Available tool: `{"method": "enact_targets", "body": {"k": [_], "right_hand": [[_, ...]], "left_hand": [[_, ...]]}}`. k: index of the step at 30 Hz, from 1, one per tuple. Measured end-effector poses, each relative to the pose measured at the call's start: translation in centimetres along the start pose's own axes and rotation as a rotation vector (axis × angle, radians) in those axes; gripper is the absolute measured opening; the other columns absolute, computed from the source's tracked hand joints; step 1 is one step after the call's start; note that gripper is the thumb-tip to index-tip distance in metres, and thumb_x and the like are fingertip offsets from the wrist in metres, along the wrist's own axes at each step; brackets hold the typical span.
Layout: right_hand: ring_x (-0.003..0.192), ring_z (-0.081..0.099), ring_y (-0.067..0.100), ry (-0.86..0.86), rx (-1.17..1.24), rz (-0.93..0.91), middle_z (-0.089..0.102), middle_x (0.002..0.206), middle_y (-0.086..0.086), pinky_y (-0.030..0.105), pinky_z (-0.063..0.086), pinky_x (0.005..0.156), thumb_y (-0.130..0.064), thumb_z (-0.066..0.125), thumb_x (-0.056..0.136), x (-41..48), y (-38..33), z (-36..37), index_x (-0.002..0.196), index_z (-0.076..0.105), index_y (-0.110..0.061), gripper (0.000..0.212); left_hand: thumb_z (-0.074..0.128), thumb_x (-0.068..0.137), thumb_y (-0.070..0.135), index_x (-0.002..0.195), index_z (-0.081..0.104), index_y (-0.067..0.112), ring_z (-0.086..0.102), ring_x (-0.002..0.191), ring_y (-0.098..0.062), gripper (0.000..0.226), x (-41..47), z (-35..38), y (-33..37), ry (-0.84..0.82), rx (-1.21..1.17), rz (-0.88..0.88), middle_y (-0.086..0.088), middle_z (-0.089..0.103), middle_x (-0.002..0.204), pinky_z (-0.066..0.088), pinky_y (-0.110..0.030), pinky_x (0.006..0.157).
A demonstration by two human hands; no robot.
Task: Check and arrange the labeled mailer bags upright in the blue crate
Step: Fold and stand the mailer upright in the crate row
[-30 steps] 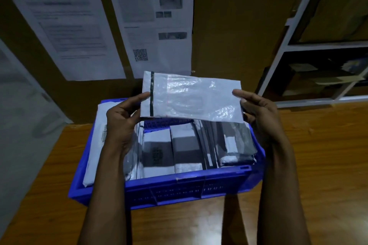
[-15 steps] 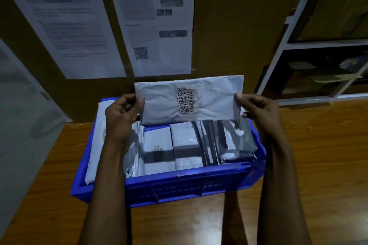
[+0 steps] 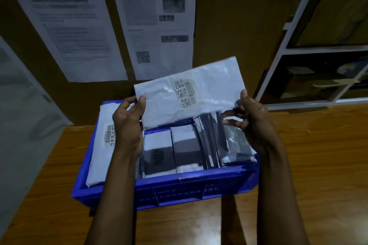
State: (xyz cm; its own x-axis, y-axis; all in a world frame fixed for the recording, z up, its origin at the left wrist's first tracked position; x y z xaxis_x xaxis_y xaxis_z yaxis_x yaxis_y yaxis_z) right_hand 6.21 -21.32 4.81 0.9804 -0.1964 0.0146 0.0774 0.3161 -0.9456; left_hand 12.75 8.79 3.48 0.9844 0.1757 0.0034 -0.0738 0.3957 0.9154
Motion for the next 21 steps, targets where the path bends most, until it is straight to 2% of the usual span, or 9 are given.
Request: {"method": "enact_targets", "body": {"k": [2,5,7,9,12,16,18,21], "right_hand": [[0.085,0.072,0.024,-0.075,0.078,0.001,0.075,0.110,0.015,0.037,0.064,0.071,-0.044,0.062,0.091,-0.1,0.4,1.1,0.117,0.066,-0.011,0.042],[0.086,0.074,0.025,-0.106,-0.022,0.007,0.075,0.118,0.015,0.040,0.063,0.072,-0.034,0.069,0.086,0.1,1.4,3.0,0.128,0.064,-0.011,0.048],[0.086,0.075,0.025,-0.077,-0.084,-0.012,0.077,0.110,0.013,0.042,0.065,0.073,-0.023,0.071,0.090,0.4,1.7,3.9,0.122,0.066,-0.007,0.037],[0.078,0.076,0.024,-0.019,-0.090,-0.038,0.077,0.093,0.011,0.042,0.065,0.071,-0.014,0.071,0.093,0.8,1.7,4.1,0.109,0.067,0.000,0.022],[0.071,0.074,0.022,0.042,-0.056,-0.069,0.068,0.088,0.021,0.033,0.062,0.060,-0.008,0.069,0.095,1.2,1.3,4.1,0.110,0.066,0.011,0.024],[0.076,0.072,0.013,0.019,-0.093,-0.067,0.078,0.095,0.007,0.021,0.054,0.057,-0.008,0.065,0.098,1.6,0.8,4.3,0.115,0.071,-0.003,0.018],[0.082,0.072,0.013,-0.010,-0.144,-0.058,0.079,0.100,0.004,0.021,0.053,0.060,-0.013,0.064,0.099,1.7,0.7,4.5,0.118,0.071,-0.007,0.020],[0.079,0.071,0.008,-0.052,-0.216,-0.052,0.079,0.094,-0.003,0.020,0.051,0.062,-0.015,0.063,0.100,1.7,0.8,5.1,0.110,0.072,-0.012,0.014]], "left_hand": [[0.066,0.096,0.018,0.113,0.061,0.013,0.071,0.111,-0.025,0.018,-0.1,0.3,-0.3,0.021,-0.078,-0.007,-0.007,0.073,0.119,0.063,-0.038,0.079],[0.061,0.099,0.011,0.117,0.060,0.011,0.071,0.111,-0.025,0.018,-0.6,1.2,-0.8,-0.026,-0.113,-0.024,-0.002,0.076,0.112,0.063,-0.040,0.082],[0.059,0.099,0.007,0.121,0.058,0.007,0.071,0.106,-0.023,0.022,-1.3,1.7,-1.4,-0.074,-0.108,-0.040,-0.004,0.075,0.112,0.063,-0.037,0.077],[0.059,0.097,0.003,0.123,0.056,0.008,0.072,0.103,-0.021,0.026,-2.0,1.8,-2.1,-0.114,-0.088,-0.074,-0.006,0.074,0.115,0.062,-0.036,0.076],[0.063,0.092,-0.004,0.123,0.054,0.008,0.073,0.102,-0.023,0.034,-2.5,1.5,-2.8,-0.217,-0.011,-0.126,-0.011,0.073,0.117,0.062,-0.037,0.075],[0.070,0.089,-0.001,0.117,0.058,0.007,0.074,0.091,-0.021,0.032,-1.5,0.8,-1.2,-0.299,0.159,-0.112,-0.010,0.077,0.104,0.060,-0.030,0.068],[0.073,0.088,0.006,0.119,0.062,0.005,0.074,0.086,-0.016,0.033,-0.7,1.3,0.2,-0.315,0.243,-0.062,-0.007,0.077,0.100,0.058,-0.025,0.067],[0.074,0.089,0.015,0.116,0.069,0.008,0.072,0.082,-0.013,0.029,0.3,3.4,1.2,-0.386,0.337,-0.030,-0.007,0.077,0.099,0.057,-0.025,0.064]]}}
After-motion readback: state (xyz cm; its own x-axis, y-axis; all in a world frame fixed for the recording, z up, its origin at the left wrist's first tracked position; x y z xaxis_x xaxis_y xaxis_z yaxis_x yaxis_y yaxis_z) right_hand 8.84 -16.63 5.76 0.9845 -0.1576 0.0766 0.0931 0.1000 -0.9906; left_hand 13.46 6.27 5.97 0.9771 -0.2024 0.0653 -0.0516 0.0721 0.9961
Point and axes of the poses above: each hand's wrist, its own x-axis towards the middle knuckle, its own z-axis out of the palm, y = z × x, the point moved 7 cm from there along x, towards the middle knuckle
